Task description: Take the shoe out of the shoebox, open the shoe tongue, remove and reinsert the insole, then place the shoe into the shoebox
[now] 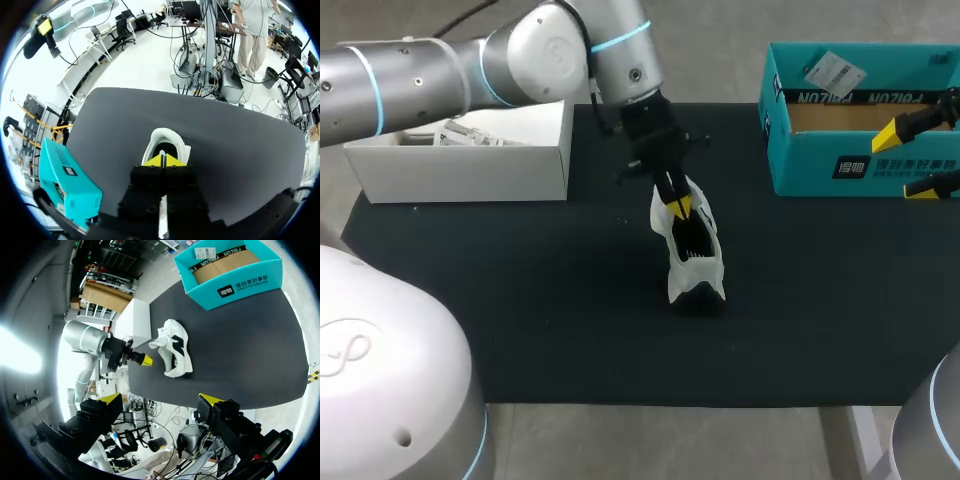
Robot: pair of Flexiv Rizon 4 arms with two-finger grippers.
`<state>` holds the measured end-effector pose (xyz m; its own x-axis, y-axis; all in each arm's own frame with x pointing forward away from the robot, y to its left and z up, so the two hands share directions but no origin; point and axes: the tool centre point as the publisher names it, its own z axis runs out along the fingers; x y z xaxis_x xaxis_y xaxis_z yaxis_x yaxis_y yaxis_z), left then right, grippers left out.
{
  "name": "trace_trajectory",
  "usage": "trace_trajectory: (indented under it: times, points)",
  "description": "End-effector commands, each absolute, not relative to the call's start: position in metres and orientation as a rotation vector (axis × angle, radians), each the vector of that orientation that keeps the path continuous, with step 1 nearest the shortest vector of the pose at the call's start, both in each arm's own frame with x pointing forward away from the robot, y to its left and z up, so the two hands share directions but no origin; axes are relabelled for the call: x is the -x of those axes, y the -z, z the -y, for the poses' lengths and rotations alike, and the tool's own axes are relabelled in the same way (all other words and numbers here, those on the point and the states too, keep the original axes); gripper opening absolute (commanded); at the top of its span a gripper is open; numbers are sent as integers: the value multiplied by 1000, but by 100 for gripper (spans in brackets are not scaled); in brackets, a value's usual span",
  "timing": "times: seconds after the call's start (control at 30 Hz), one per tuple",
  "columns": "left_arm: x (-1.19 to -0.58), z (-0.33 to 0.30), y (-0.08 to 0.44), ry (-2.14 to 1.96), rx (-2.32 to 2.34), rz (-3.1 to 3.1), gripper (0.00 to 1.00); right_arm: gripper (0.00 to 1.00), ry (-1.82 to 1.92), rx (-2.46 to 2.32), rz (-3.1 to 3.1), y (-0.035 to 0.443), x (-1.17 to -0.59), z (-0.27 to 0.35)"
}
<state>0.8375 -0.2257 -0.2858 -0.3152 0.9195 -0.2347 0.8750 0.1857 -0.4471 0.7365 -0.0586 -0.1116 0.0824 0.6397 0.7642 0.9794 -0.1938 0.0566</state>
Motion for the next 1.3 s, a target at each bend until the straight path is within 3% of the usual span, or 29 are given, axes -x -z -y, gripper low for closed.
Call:
trace_trajectory:
  times: [0.03, 1.3]
  points:
    - [-838, 236, 308, -760, 1866, 2253, 0, 100, 933, 1891, 1593, 112, -736, 58]
    - [-825, 258, 428, -593, 1982, 2195, 0, 100, 933, 1891, 1593, 112, -736, 58]
